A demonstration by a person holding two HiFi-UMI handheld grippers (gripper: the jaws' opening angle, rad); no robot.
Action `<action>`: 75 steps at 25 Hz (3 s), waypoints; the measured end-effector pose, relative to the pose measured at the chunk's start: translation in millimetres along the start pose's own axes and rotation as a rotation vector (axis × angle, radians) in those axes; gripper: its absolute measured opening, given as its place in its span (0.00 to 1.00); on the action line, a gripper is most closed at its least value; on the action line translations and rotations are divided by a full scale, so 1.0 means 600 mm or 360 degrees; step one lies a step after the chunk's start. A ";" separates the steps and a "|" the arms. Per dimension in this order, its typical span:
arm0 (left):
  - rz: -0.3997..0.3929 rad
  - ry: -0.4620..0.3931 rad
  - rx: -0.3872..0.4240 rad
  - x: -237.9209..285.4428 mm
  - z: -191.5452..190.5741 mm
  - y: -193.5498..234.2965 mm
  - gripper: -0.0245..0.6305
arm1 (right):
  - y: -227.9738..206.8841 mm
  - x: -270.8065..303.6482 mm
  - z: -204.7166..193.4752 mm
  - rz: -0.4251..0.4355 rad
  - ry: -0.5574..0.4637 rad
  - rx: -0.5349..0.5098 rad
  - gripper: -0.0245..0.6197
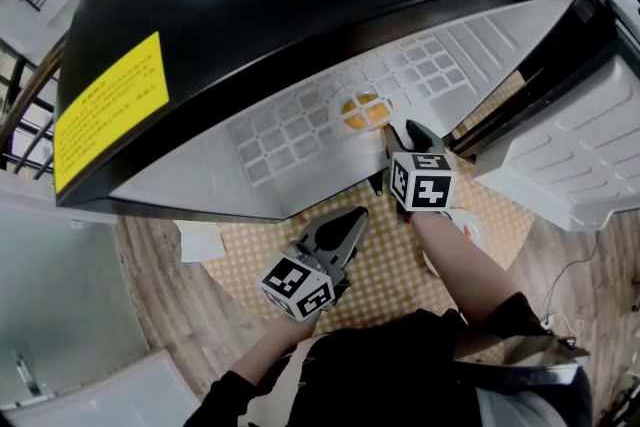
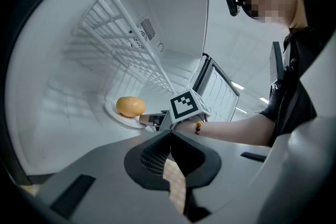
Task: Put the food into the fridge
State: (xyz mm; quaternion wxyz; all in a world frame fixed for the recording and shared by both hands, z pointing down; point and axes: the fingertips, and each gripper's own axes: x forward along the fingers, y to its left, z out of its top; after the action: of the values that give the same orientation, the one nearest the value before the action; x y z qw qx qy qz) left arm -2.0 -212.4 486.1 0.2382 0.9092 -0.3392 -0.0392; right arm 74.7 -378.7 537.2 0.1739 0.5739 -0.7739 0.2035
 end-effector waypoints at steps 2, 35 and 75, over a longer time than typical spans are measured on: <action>-0.0002 -0.0002 -0.0001 0.000 0.000 -0.001 0.06 | 0.001 0.000 0.001 0.0001 -0.0002 -0.0019 0.28; -0.0125 -0.0177 0.0314 -0.049 0.114 -0.209 0.06 | 0.069 -0.317 0.138 0.0270 -0.0516 -0.0173 0.07; -0.0485 -0.0095 0.0390 -0.593 -0.009 -0.445 0.06 | 0.424 -0.759 -0.196 0.0131 -0.0439 0.0009 0.06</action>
State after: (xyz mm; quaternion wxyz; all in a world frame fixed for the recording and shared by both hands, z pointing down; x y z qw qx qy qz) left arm -114.0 191.3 335.6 0.1069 0.9706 -0.2069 -0.0600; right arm -37.5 120.2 379.7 0.0556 0.5647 -0.8128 0.1320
